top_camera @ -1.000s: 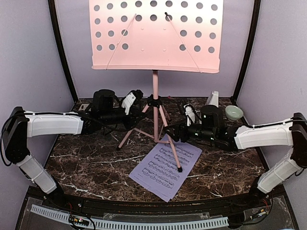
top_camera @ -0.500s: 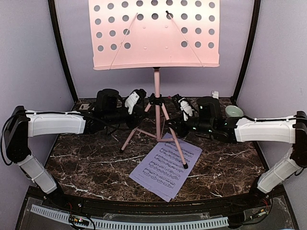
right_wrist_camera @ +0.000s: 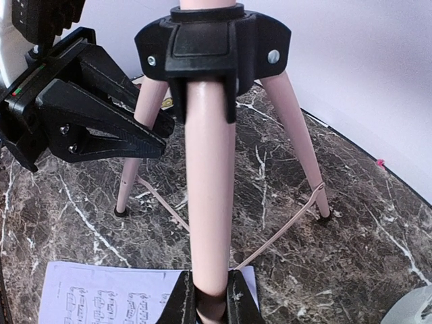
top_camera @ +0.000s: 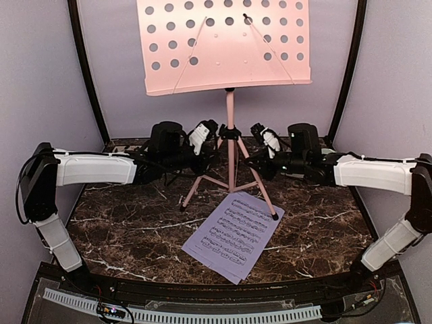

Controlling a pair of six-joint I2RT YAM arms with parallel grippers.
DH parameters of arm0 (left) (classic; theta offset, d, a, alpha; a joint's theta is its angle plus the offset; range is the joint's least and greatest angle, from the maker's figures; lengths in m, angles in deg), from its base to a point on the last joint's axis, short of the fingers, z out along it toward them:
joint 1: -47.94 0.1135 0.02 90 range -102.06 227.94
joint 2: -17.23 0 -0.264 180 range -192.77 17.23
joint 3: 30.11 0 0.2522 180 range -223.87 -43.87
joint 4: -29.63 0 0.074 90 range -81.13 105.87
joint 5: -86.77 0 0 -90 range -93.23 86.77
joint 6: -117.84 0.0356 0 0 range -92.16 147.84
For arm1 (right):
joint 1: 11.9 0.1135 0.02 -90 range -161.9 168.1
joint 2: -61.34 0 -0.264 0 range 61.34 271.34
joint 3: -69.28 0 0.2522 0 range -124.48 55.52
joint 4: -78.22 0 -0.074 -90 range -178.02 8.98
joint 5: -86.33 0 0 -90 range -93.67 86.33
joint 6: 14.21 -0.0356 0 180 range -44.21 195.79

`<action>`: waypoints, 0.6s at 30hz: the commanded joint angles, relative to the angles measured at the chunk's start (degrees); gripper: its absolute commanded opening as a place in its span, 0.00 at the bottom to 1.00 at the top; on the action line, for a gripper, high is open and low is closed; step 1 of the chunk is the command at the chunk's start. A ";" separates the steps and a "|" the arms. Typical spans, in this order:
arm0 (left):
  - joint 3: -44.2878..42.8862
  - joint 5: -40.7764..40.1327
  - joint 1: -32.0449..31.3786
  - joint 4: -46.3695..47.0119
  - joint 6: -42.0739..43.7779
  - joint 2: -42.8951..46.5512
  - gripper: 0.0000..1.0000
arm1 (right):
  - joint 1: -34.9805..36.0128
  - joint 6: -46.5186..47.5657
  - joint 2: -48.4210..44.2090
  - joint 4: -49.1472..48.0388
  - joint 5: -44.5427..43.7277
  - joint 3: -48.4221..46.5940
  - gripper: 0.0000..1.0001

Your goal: Set up the instrument practice props

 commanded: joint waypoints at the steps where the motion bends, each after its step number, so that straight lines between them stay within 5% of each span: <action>1: -4.85 -5.60 0.20 4.31 2.31 -1.13 0.00 | -6.27 4.76 2.74 -4.97 -3.03 -4.56 0.00; 18: -9.60 -11.97 -0.96 8.03 10.72 -6.75 0.00 | -10.43 15.30 15.80 -0.98 4.20 -20.90 0.00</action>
